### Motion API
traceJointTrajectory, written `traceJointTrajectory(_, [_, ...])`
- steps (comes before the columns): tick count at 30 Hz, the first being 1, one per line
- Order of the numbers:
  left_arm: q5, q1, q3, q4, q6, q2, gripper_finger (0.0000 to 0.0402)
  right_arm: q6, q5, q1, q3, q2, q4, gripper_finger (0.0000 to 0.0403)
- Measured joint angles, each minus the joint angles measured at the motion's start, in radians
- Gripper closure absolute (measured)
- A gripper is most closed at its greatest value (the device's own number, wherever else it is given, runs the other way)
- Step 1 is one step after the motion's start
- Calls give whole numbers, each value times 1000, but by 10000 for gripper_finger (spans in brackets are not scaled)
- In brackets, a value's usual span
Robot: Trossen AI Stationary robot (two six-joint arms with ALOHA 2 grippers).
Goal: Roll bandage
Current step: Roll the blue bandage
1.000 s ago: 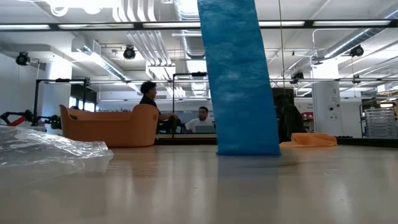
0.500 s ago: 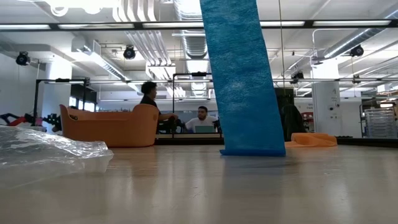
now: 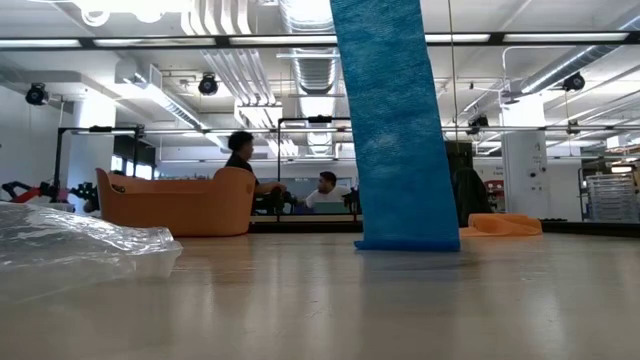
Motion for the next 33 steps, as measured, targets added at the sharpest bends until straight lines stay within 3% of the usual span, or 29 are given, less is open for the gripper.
traceJointTrajectory(4, [-65,-9,0,-31,-4,-11,356,12,10,0,0,-11,6,400])
traceJointTrajectory(10, [-114,-17,-2,-111,-14,-62,357,13,37,1,1,-60,-15,400])
traceJointTrajectory(19, [-102,-19,-2,-134,-1,-112,337,0,18,1,4,-91,-40,400])
traceJointTrajectory(22, [-41,-19,-3,-103,10,-115,316,-45,-5,2,3,-86,-93,400])
traceJointTrajectory(26, [113,-17,-2,-89,38,-105,282,-60,-130,1,2,-84,-96,400])
traceJointTrajectory(29, [134,-19,-27,-53,71,-77,260,-37,-190,2,2,-95,-80,400])
traceJointTrajectory(33, [141,-19,-95,91,79,-56,232,24,-188,1,2,-121,-57,400])
